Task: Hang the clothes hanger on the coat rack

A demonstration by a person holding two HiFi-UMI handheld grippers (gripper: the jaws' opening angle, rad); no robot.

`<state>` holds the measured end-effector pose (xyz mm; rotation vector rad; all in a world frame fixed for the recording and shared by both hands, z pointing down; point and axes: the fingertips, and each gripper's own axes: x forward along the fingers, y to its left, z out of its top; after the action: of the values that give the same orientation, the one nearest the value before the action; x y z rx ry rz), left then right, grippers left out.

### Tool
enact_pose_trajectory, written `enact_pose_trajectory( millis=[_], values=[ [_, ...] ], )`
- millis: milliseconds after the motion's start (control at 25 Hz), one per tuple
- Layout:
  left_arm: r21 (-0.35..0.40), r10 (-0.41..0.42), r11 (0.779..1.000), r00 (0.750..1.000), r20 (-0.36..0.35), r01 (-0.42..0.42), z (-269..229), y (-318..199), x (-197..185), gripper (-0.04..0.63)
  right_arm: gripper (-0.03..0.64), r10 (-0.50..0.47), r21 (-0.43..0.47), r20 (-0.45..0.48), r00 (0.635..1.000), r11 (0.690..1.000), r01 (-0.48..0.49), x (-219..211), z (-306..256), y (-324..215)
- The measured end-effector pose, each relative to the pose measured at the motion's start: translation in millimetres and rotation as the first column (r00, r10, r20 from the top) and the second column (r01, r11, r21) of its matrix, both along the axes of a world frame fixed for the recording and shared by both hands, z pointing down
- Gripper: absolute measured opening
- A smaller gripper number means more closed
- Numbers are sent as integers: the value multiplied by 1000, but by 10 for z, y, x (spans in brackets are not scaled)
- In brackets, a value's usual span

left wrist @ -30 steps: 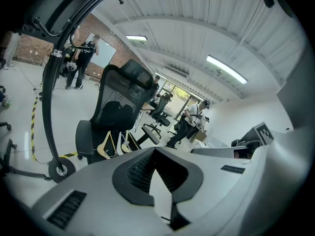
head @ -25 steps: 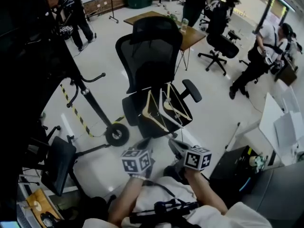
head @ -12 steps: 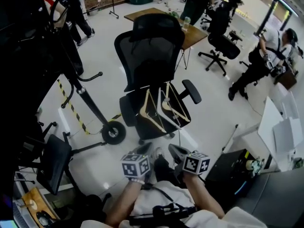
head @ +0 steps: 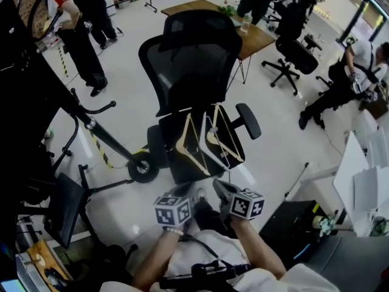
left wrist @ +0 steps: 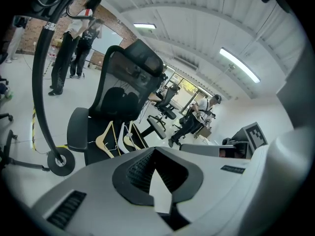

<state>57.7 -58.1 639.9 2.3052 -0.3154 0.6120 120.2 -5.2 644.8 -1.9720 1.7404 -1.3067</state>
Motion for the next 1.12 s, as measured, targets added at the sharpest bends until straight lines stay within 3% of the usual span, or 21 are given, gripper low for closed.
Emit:
enact_pose_trajectory(
  millis=[720, 1120],
  values=[
    [-23, -5, 1000, 993, 119, 8, 622, -339, 878, -9, 34, -135, -155, 5, 991, 979, 134, 1015, 1029, -545],
    [-51, -88, 994, 979, 186, 99, 1069, -543, 1109, -9, 38, -228, -259, -31, 973, 942, 213, 1385, 1746, -864]
  ],
)
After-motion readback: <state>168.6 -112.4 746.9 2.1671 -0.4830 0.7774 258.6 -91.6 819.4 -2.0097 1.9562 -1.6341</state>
